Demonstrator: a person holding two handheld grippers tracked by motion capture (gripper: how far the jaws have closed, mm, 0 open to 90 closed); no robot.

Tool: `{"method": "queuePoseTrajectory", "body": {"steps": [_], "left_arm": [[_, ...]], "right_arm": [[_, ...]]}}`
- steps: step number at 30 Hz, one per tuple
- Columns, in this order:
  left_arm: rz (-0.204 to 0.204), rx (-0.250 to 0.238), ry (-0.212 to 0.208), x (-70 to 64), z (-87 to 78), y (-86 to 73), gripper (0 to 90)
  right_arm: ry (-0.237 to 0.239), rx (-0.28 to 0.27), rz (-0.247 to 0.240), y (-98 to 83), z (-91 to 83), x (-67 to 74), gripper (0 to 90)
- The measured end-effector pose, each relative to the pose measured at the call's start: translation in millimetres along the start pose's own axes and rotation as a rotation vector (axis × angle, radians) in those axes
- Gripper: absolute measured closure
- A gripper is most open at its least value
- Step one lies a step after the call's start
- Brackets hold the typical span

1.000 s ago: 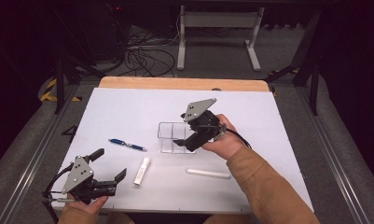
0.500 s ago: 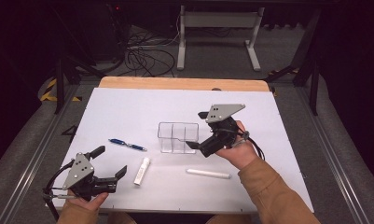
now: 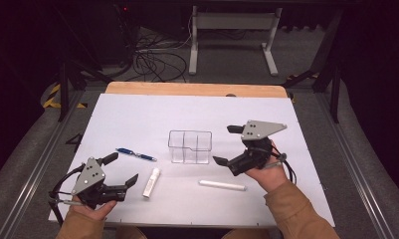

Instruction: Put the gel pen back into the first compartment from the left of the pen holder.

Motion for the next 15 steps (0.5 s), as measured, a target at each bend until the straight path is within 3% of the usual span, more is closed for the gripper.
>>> {"method": "queuePoseTrajectory", "body": {"steps": [4,15], "left_arm": [[-0.009,0.006,-0.020,3.2,2.9,2.0,14.5],[0.032,0.009,-0.064,5.0,10.8,7.8,15.1]], "right_arm": [[-0.037,-0.034,0.035,-18.1,-14.3,-1.2,0.0],[-0.128,-0.072,0.106,-60.3,-41.3,-3.4,0.5]]}}
Point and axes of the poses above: each handheld gripper's, and its own axes: z roughly forward along the jaws, y roughly out of its top, x roughly to its left, the point moved 6 cm from there along z, roughly forward along the jaws, and after that the axes turned 1 degree about -z, right-handed, at the moved point
